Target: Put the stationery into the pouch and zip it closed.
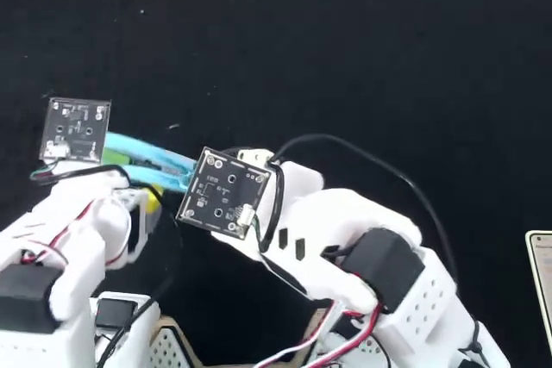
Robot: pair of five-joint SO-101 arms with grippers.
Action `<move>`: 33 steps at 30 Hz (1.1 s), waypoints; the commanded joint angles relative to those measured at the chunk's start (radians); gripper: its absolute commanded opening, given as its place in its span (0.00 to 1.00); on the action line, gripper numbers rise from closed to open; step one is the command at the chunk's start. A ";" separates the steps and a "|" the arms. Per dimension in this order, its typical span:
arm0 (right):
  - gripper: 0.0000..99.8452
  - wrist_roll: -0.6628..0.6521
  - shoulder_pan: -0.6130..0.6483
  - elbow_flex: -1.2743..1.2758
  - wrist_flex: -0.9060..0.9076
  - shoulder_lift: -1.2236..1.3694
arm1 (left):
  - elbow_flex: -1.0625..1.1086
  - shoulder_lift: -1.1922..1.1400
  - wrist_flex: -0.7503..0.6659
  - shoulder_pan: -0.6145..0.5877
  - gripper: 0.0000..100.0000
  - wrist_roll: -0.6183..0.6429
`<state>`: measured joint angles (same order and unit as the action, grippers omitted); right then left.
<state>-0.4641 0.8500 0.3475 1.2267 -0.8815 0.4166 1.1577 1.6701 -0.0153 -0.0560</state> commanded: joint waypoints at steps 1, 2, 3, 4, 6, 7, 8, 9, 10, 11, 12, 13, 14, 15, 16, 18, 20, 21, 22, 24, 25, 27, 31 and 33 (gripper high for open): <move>0.01 -0.012 0.003 -0.093 0.066 -0.033 | 0.038 -0.003 -0.103 -0.044 0.20 -0.006; 0.01 -0.020 0.000 -0.099 0.081 -0.033 | 0.054 -0.003 -0.126 -0.064 0.20 -0.006; 0.01 -0.043 -0.017 -0.102 0.089 -0.033 | 0.068 -0.003 -0.146 -0.082 0.20 -0.008; 0.01 -0.069 -0.037 -0.102 0.094 -0.031 | 0.077 -0.003 -0.160 -0.099 0.20 -0.008; 0.01 -0.118 -0.080 -0.091 0.091 -0.030 | 0.096 -0.003 -0.184 -0.127 0.20 -0.008; 0.01 -0.141 -0.100 -0.081 0.091 -0.027 | 0.104 -0.003 -0.198 -0.134 0.20 -0.008; 0.01 -0.163 -0.114 -0.064 0.087 -0.025 | 0.111 -0.003 -0.209 -0.136 0.20 -0.008; 0.01 -0.180 -0.115 -0.042 0.084 -0.025 | 0.117 -0.003 -0.219 -0.133 0.20 -0.008; 0.01 -0.186 -0.115 -0.022 0.077 -0.025 | 0.122 -0.003 -0.230 -0.131 0.20 -0.005; 0.01 -0.189 -0.115 0.001 0.066 -0.027 | 0.127 -0.003 -0.245 -0.131 0.20 -0.002; 0.01 -0.187 -0.107 0.021 0.049 -0.030 | 0.133 -0.003 -0.264 -0.130 0.20 -0.002; 0.01 -0.187 -0.094 0.038 0.029 -0.031 | 0.137 -0.003 -0.288 -0.128 0.20 0.000; 0.01 -0.187 -0.078 0.050 0.012 -0.031 | 0.143 -0.003 -0.313 -0.122 0.20 0.000; 0.01 -0.187 -0.058 0.062 -0.002 -0.030 | 0.151 -0.003 -0.341 -0.111 0.20 0.000; 0.01 -0.186 -0.031 0.068 -0.018 -0.028 | 0.160 -0.003 -0.370 -0.097 0.20 0.000; 0.01 -0.186 0.025 0.076 -0.049 -0.028 | 0.188 -0.005 -0.428 -0.070 0.20 0.000; 0.01 -0.169 0.060 0.074 -0.075 -0.028 | 0.223 -0.005 -0.480 -0.039 0.20 0.000; 0.01 -0.146 0.068 0.074 -0.089 -0.028 | 0.242 -0.005 -0.499 -0.030 0.20 0.000; 0.01 -0.123 0.071 0.074 -0.106 -0.028 | 0.252 -0.005 -0.509 -0.027 0.20 0.000; 0.01 -0.097 0.071 0.076 -0.126 -0.027 | 0.259 -0.003 -0.494 -0.031 0.20 0.000; 0.01 -0.094 0.069 0.077 -0.129 -0.027 | 0.254 -0.003 -0.470 -0.033 0.20 0.000; 0.01 -0.094 0.069 0.079 -0.130 -0.025 | 0.217 -0.003 -0.379 -0.033 0.20 0.000; 0.01 -0.094 0.069 0.077 -0.133 -0.028 | 0.105 -0.003 -0.158 -0.033 0.20 -0.006; 0.01 -0.095 0.069 0.073 -0.133 -0.031 | 0.048 -0.003 -0.051 -0.027 0.20 -0.008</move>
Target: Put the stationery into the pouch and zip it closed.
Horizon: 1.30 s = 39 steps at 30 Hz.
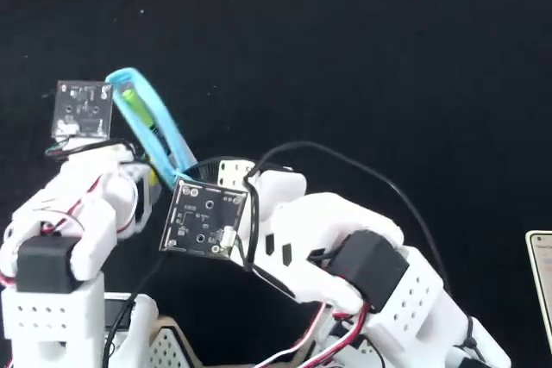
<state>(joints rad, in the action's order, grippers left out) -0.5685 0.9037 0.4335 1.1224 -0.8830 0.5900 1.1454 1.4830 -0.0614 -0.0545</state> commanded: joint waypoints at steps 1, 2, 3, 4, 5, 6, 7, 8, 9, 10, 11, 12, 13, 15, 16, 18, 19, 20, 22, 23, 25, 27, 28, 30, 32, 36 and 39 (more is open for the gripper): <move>0.01 0.009 0.015 -0.018 -0.029 -0.030 | -0.151 0.009 0.187 0.024 0.20 -0.009; 0.01 0.009 0.014 -0.024 -0.029 -0.030 | -0.173 0.009 0.226 0.025 0.20 -0.009; 0.01 0.009 0.014 -0.027 -0.029 -0.027 | -0.185 0.009 0.250 0.025 0.20 -0.009; 0.01 0.009 0.014 -0.030 -0.031 -0.025 | -0.193 0.009 0.261 0.025 0.20 -0.009; 0.01 0.009 0.014 -0.030 -0.031 -0.025 | -0.197 0.009 0.265 0.025 0.20 -0.009; 0.01 0.009 0.014 -0.030 -0.031 -0.025 | -0.197 0.009 0.269 0.025 0.20 -0.008; 0.01 0.009 0.014 -0.030 -0.031 -0.025 | -0.197 0.012 0.273 0.025 0.20 -0.006; 0.01 0.009 0.014 -0.030 -0.031 -0.025 | -0.194 0.025 0.276 0.025 0.20 -0.005; 0.01 0.009 0.008 -0.030 -0.031 -0.025 | -0.194 0.043 0.276 0.027 0.20 -0.003; 0.01 0.009 -0.006 -0.030 -0.031 -0.024 | -0.194 0.068 0.276 0.042 0.20 -0.003; 0.01 0.009 -0.020 -0.030 -0.031 -0.024 | -0.194 0.098 0.276 0.070 0.20 -0.002; 0.01 0.009 -0.034 -0.030 -0.032 -0.024 | -0.194 0.135 0.276 0.102 0.20 -0.002; 0.01 0.009 -0.051 -0.030 -0.032 -0.024 | -0.191 0.173 0.276 0.134 0.20 0.002; 0.01 0.008 -0.078 -0.031 -0.032 -0.024 | -0.182 0.244 0.272 0.193 0.25 0.041; 0.01 0.008 -0.087 -0.035 -0.031 -0.024 | -0.170 0.278 0.261 0.216 0.28 0.063; 0.01 0.008 -0.092 -0.035 -0.031 -0.025 | -0.127 0.327 0.224 0.251 0.29 0.075; 0.01 0.008 -0.092 -0.035 -0.029 -0.025 | -0.097 0.344 0.201 0.262 0.28 0.075; 0.01 0.008 -0.091 -0.035 -0.028 -0.025 | -0.064 0.351 0.175 0.265 0.28 0.075; 0.01 0.008 -0.089 -0.035 -0.025 -0.027 | 0.010 0.354 0.121 0.259 0.28 0.075; 0.01 0.008 -0.089 -0.035 -0.025 -0.028 | 0.045 0.354 0.098 0.259 0.28 0.075; 0.01 0.008 -0.092 -0.035 -0.023 -0.030 | 0.107 0.362 0.052 0.259 0.28 0.075; 0.01 0.008 -0.092 -0.033 -0.021 -0.030 | 0.131 0.364 0.043 0.257 0.28 0.075; 0.01 0.009 -0.094 -0.031 -0.021 -0.030 | 0.128 0.364 0.051 0.257 0.28 0.075; 0.01 0.009 -0.094 -0.031 -0.021 -0.030 | 0.114 0.364 0.060 0.226 0.28 0.074; 0.01 0.009 -0.094 -0.033 -0.023 -0.030 | 0.104 0.364 0.058 0.173 0.28 0.063; 0.01 0.012 -0.094 -0.033 -0.023 -0.030 | 0.105 0.364 0.054 0.035 0.28 -0.051; 0.01 0.014 -0.094 -0.031 -0.029 -0.028 | 0.099 0.364 0.054 -0.036 0.28 -0.091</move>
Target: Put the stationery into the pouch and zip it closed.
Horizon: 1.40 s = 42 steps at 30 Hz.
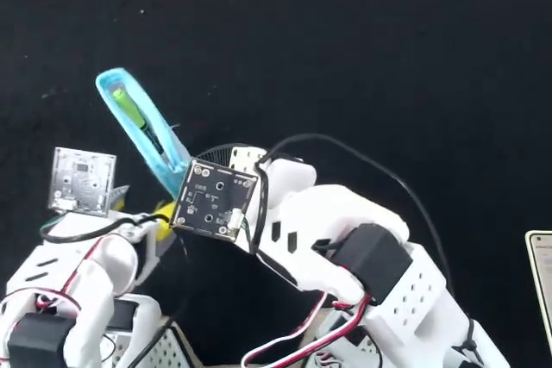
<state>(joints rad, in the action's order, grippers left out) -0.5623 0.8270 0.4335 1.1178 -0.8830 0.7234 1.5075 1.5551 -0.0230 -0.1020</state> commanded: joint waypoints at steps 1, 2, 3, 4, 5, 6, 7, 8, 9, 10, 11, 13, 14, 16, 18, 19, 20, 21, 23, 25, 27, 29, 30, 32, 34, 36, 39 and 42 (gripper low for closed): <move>0.01 0.008 -0.015 -0.031 -0.025 -0.027 | -0.045 0.002 -0.015 -0.088 0.28 -0.051; 0.01 0.008 -0.014 -0.031 -0.025 -0.025 | -0.059 0.002 -0.011 -0.101 0.28 -0.058; 0.01 0.008 -0.014 -0.031 -0.025 -0.025 | -0.071 0.002 -0.009 -0.111 0.28 -0.061; 0.01 0.008 -0.014 -0.033 -0.025 -0.025 | -0.085 0.002 -0.009 -0.120 0.28 -0.061; 0.01 0.009 -0.014 -0.033 -0.026 -0.025 | -0.104 0.002 -0.008 -0.130 0.28 -0.061; 0.01 0.009 -0.014 -0.033 -0.026 -0.025 | -0.119 0.002 -0.008 -0.139 0.28 -0.063; 0.01 0.009 -0.012 -0.033 -0.026 -0.025 | -0.134 0.002 -0.008 -0.147 0.28 -0.068; 0.01 0.009 -0.012 -0.031 -0.026 -0.025 | -0.150 0.002 0.003 -0.151 0.28 -0.069; 0.01 0.009 -0.012 -0.030 -0.026 -0.025 | -0.171 0.002 0.026 -0.148 0.28 -0.069; 0.01 0.009 -0.011 -0.028 -0.026 -0.025 | -0.194 0.002 0.057 -0.143 0.28 -0.068; 0.01 0.009 -0.011 -0.028 -0.026 -0.024 | -0.219 0.002 0.091 -0.133 0.28 -0.068; 0.01 0.009 -0.011 -0.028 -0.026 -0.024 | -0.272 0.002 0.153 -0.091 0.28 -0.068; 0.01 0.009 -0.011 -0.028 -0.026 -0.024 | -0.297 0.002 0.178 -0.062 0.28 -0.068; 0.01 0.009 -0.011 -0.028 -0.026 -0.024 | -0.323 0.002 0.201 -0.002 0.28 -0.068; 0.01 0.009 -0.011 -0.028 -0.026 -0.024 | -0.326 0.002 0.204 0.054 0.28 -0.066; 0.01 0.009 -0.011 -0.028 -0.026 -0.024 | -0.325 0.002 0.204 0.082 0.28 -0.063; 0.01 0.009 -0.011 -0.028 -0.026 -0.024 | -0.320 0.002 0.203 0.111 0.28 -0.061; 0.01 0.009 -0.011 -0.028 -0.026 -0.024 | -0.309 0.002 0.201 0.143 0.28 -0.061; 0.01 0.009 -0.011 -0.028 -0.026 -0.024 | -0.277 0.002 0.187 0.197 0.28 -0.060; 0.01 0.009 -0.011 -0.028 -0.026 -0.024 | -0.225 0.002 0.152 0.220 0.28 -0.060; 0.01 0.009 -0.011 -0.028 -0.025 -0.024 | -0.174 0.002 0.110 0.220 0.28 -0.060; 0.01 0.009 -0.011 -0.028 -0.020 -0.024 | -0.122 0.002 0.052 0.220 0.28 -0.060; 0.01 0.009 -0.011 -0.028 -0.018 -0.024 | -0.099 0.002 0.021 0.220 0.28 -0.060; 0.01 0.009 -0.011 -0.028 -0.018 -0.027 | -0.059 0.002 -0.035 0.220 0.28 -0.060; 0.01 0.009 -0.011 -0.028 -0.018 -0.028 | -0.025 0.002 -0.087 0.220 0.28 -0.060; 0.01 0.009 -0.011 -0.028 -0.018 -0.028 | -0.001 0.002 -0.127 0.220 0.28 -0.060; 0.01 0.009 -0.011 -0.027 -0.017 -0.028 | 0.016 0.002 -0.160 0.220 0.28 -0.060; 0.01 0.009 -0.011 -0.027 -0.017 -0.028 | 0.021 0.002 -0.170 0.220 0.28 -0.060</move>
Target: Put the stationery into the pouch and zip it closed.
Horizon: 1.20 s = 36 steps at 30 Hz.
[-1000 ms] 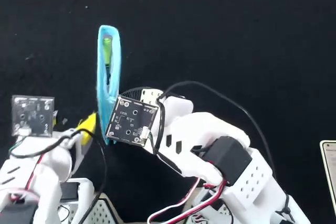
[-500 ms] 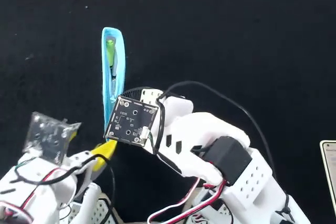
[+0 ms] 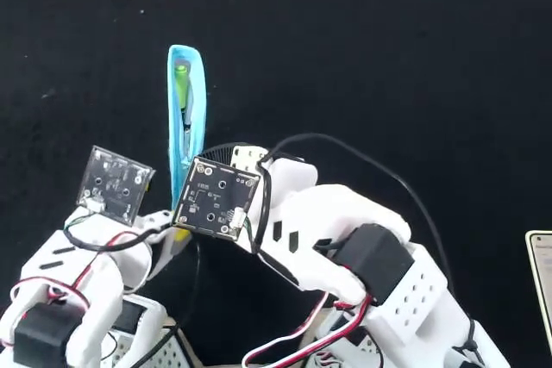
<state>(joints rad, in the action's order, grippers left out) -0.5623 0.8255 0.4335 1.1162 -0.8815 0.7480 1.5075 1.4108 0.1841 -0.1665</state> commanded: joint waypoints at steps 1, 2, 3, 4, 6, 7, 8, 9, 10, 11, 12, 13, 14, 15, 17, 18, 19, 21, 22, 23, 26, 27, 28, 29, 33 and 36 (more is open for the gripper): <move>0.01 0.009 -0.009 -0.027 -0.015 -0.030 | -0.004 0.002 -0.028 0.013 0.28 0.005; 0.01 0.009 -0.009 -0.027 -0.015 -0.030 | -0.004 0.002 -0.026 0.013 0.28 0.000; 0.01 0.009 -0.011 -0.027 -0.015 -0.031 | -0.004 0.003 -0.021 0.013 0.28 -0.002; 0.01 0.009 -0.012 -0.027 -0.015 -0.031 | -0.004 0.003 -0.021 0.013 0.26 -0.002; 0.01 0.009 -0.012 -0.027 -0.015 -0.031 | -0.007 0.003 -0.020 0.016 0.19 -0.002; 0.01 0.009 -0.012 -0.027 -0.015 -0.031 | -0.012 0.003 -0.014 0.022 0.14 0.002; 0.01 0.009 -0.012 -0.027 -0.015 -0.031 | -0.019 0.003 0.002 0.024 0.09 0.003; 0.01 0.009 -0.012 -0.027 -0.015 -0.031 | -0.033 0.003 0.018 0.025 0.03 0.002; 0.01 0.009 -0.012 -0.027 -0.015 -0.031 | -0.047 0.003 0.034 0.025 0.02 -0.002; 0.01 0.011 -0.012 -0.027 -0.017 -0.031 | -0.061 0.003 0.052 0.025 0.05 -0.002; 0.01 0.011 -0.012 -0.027 -0.018 -0.031 | -0.077 0.003 0.072 0.025 0.05 -0.002; 0.01 0.021 -0.012 -0.027 -0.021 -0.031 | -0.097 0.003 0.089 0.025 0.04 -0.003; 0.01 0.046 -0.012 -0.033 -0.023 -0.031 | -0.113 0.003 0.101 0.025 0.03 -0.005; 0.01 0.077 -0.012 -0.036 -0.025 -0.033 | -0.127 0.003 0.110 0.025 0.03 -0.011; 0.01 0.124 -0.014 -0.054 -0.025 -0.033 | -0.147 0.003 0.133 0.024 0.03 -0.063; 0.01 0.146 -0.014 -0.064 -0.021 -0.033 | -0.156 0.003 0.149 0.022 0.03 -0.098; 0.01 0.161 -0.014 -0.073 -0.020 -0.033 | -0.165 0.003 0.164 0.018 0.03 -0.130; 0.01 0.178 -0.015 -0.085 -0.017 -0.033 | -0.176 0.003 0.192 0.015 0.03 -0.178; 0.01 0.178 -0.017 -0.087 -0.017 -0.033 | -0.176 0.003 0.207 0.015 0.03 -0.196; 0.01 0.178 -0.028 -0.088 -0.017 -0.033 | -0.176 0.003 0.224 0.015 0.03 -0.207; 0.01 0.178 -0.077 -0.090 -0.025 -0.033 | -0.168 0.003 0.261 0.015 0.03 -0.212; 0.01 0.178 -0.101 -0.090 -0.025 -0.033 | -0.168 0.003 0.269 0.015 0.03 -0.212; 0.01 0.178 -0.127 -0.090 -0.026 -0.033 | -0.171 0.003 0.276 0.015 0.03 -0.212; 0.01 0.178 -0.152 -0.090 -0.028 -0.033 | -0.174 0.003 0.278 0.015 0.03 -0.209; 0.01 0.178 -0.255 -0.085 -0.068 -0.033 | -0.165 0.061 0.276 0.015 0.03 -0.209; 0.01 0.178 -0.296 -0.084 -0.083 -0.028 | -0.150 0.153 0.275 0.015 0.03 -0.213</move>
<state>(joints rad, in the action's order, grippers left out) -0.3936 0.5892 0.4196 1.0733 -0.8830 0.6176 1.6026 1.6840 0.2041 -0.3644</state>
